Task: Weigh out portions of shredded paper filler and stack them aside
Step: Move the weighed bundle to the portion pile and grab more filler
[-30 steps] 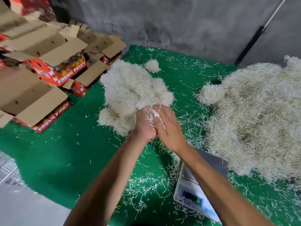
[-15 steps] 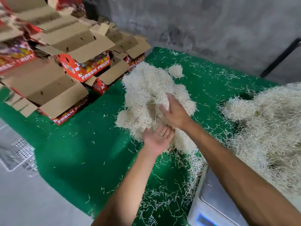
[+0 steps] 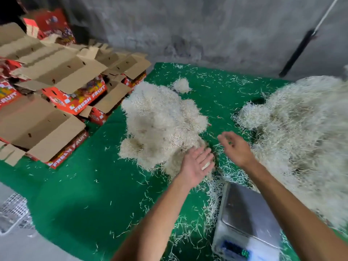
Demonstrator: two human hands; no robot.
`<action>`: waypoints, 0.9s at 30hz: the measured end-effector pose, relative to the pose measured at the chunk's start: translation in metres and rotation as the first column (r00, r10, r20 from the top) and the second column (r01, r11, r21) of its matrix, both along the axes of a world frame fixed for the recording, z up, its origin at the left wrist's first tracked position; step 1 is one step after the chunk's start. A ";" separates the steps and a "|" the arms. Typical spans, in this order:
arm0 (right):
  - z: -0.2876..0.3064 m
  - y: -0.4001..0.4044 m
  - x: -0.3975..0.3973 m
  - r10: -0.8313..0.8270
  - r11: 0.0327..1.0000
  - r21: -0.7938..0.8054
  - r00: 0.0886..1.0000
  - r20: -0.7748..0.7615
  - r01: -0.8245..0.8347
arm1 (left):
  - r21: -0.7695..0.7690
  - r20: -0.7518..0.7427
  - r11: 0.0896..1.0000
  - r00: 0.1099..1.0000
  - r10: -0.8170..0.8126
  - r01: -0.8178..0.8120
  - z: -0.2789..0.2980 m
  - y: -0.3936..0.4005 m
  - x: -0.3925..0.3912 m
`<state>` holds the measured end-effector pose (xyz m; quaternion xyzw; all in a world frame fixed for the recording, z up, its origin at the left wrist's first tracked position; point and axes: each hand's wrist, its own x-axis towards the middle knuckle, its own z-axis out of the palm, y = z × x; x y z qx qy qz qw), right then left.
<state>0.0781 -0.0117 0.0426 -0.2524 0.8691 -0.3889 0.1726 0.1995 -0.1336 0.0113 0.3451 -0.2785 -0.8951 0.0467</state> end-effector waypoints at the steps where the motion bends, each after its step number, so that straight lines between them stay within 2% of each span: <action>1: -0.010 0.023 -0.002 -0.045 0.999 0.006 0.999 0.006 0.045 | -0.001 -0.002 0.999 0.999 -0.041 0.041 -0.001 0.013 -0.012; 4: -0.030 0.086 -0.014 -0.144 0.988 0.053 0.990 -0.007 0.144 | 0.017 -0.001 0.990 0.990 -0.140 0.140 -0.007 0.048 -0.044; 8: -0.061 0.153 -0.041 -0.160 0.925 0.325 0.978 -0.135 0.196 | 0.009 0.074 0.976 0.973 -0.219 0.219 -0.029 0.085 -0.079; 9: -0.071 0.165 -0.046 -0.166 0.906 0.379 0.982 -0.092 0.188 | 0.009 0.082 0.973 0.970 -0.230 0.230 -0.035 0.091 -0.085; 11: -0.093 0.179 -0.054 -0.195 0.887 0.442 0.977 0.090 0.136 | 0.004 0.104 0.971 0.965 -0.240 0.241 -0.043 0.101 -0.094; 13: -0.115 0.187 -0.058 -0.177 0.900 0.431 0.953 0.246 0.056 | 0.012 0.129 0.969 0.960 -0.247 0.248 -0.050 0.106 -0.101; 14: -0.126 0.190 -0.059 -0.154 0.896 0.444 0.954 0.258 0.025 | 0.005 0.141 0.968 0.958 -0.250 0.252 -0.054 0.107 -0.104; 16: -0.141 0.188 -0.062 -0.182 0.870 0.488 0.964 0.193 0.067 | -0.014 0.162 0.966 0.954 -0.253 0.259 -0.058 0.108 -0.109; 18: -0.140 0.179 -0.071 -0.208 0.891 0.444 0.957 0.204 0.099 | -0.035 0.187 0.957 0.943 -0.277 0.288 -0.063 0.107 -0.118; 20: -0.127 0.166 -0.083 -0.136 0.930 0.365 0.970 0.202 0.055 | -0.016 0.228 0.937 0.913 -0.338 0.350 -0.059 0.112 -0.129; 22: -0.109 0.147 -0.092 -0.018 0.971 0.238 0.996 0.093 -0.005 | -0.142 0.279 0.870 0.863 -0.422 0.471 -0.055 0.118 -0.144; 23: -0.098 0.137 -0.093 0.038 0.989 0.139 0.999 0.024 -0.041 | -0.208 0.290 0.851 0.862 -0.416 0.482 -0.053 0.118 -0.154; 25: -0.077 0.120 -0.090 0.147 0.989 0.040 0.983 -0.114 -0.143 | -0.350 0.310 0.850 0.905 -0.291 0.393 -0.055 0.107 -0.169; 26: -0.072 0.114 -0.088 0.155 0.988 0.016 0.972 -0.178 -0.155 | -0.332 0.305 0.872 0.916 -0.261 0.359 -0.046 0.099 -0.172; 27: -0.068 0.112 -0.085 0.108 0.993 -0.018 0.967 -0.230 -0.115 | -0.376 0.240 0.854 0.928 -0.284 0.359 -0.035 0.093 -0.176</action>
